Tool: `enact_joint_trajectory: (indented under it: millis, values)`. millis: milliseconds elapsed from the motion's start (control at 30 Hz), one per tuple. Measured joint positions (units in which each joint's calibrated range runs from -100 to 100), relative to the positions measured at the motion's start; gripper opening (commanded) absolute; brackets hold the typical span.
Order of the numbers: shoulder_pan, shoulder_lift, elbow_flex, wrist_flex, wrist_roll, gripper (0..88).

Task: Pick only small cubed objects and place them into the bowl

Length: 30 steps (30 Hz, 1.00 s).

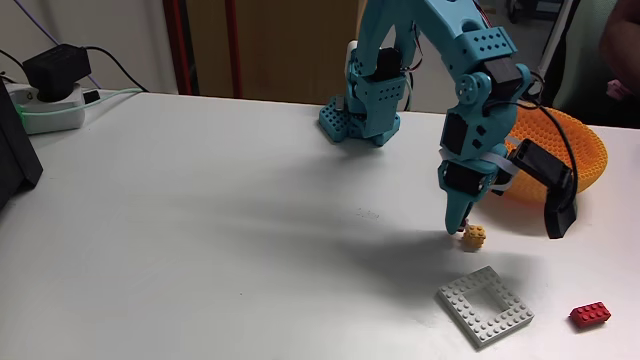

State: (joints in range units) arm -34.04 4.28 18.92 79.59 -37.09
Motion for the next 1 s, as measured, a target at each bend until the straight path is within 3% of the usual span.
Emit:
enact_joint_trajectory:
  millis: [233,533,600,800,1000]
  values:
    - [-4.16,-15.74,-10.84,16.86,-5.03,3.2]
    - [-32.98,-32.07,-3.15,16.53,-21.83,5.5]
    - [-36.56,-32.17,0.0,13.2,-23.93,15.8]
    - [-40.62,-32.17,7.0,5.77,-26.42,26.6]
    - [-38.01,-33.25,7.98,5.55,-24.57,27.7]
